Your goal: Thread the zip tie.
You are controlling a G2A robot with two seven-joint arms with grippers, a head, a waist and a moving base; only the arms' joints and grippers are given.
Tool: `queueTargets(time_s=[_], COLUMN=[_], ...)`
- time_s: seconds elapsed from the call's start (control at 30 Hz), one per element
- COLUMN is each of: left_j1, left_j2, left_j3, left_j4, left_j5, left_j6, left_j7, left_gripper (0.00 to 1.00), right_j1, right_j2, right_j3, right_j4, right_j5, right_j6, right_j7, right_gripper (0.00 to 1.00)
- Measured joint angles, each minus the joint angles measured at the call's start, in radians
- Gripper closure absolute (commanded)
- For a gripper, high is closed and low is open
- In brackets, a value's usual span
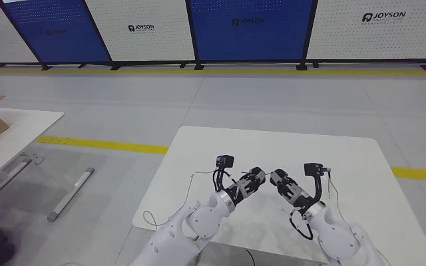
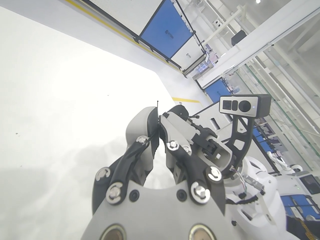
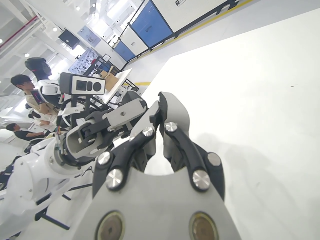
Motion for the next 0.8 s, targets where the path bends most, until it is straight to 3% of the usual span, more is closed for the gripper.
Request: queueTargets(time_s=[0.13, 0.17, 0.2, 0.53, 0.6, 0.7, 0.8], left_j1=[0.004, 0.005, 0.006, 0.018, 0.017, 0.016, 0.015], left_j2=[0.001, 0.001, 0.001, 0.004, 0.004, 0.003, 0.003], left_j3=[-0.004, -0.005, -0.007, -0.025, -0.026, -0.026, -0.027], left_j4=[-0.004, -0.005, -0.006, -0.013, -0.013, -0.012, -0.01], left_j5=[0.0, 0.0, 0.001, 0.001, -0.001, -0.003, -0.002], left_j6=[-0.002, -0.002, -0.003, -0.008, -0.008, -0.009, -0.008], left_j7=[0.0, 0.0, 0.002, 0.014, 0.017, 0.02, 0.021], left_gripper=[0.35, 0.52, 0.55, 0.77, 0.83, 1.0, 1.0], right_j1=[-0.002, -0.003, -0.003, -0.01, -0.01, -0.01, -0.01], right_j2=[0.0, 0.0, 0.0, 0.001, 0.001, 0.001, 0.001], right_j3=[0.003, 0.005, 0.007, 0.021, 0.019, 0.017, 0.017], right_j4=[0.002, 0.002, 0.002, -0.007, -0.01, -0.012, -0.013], right_j5=[-0.001, 0.0, 0.002, -0.003, -0.008, -0.012, -0.013], right_j6=[0.009, 0.013, 0.02, 0.035, 0.036, 0.037, 0.036], right_j7=[-0.006, -0.009, -0.012, -0.016, -0.016, -0.016, -0.016], right_gripper=[1.0, 1.0, 1.0, 1.0, 1.0, 1.0, 1.0])
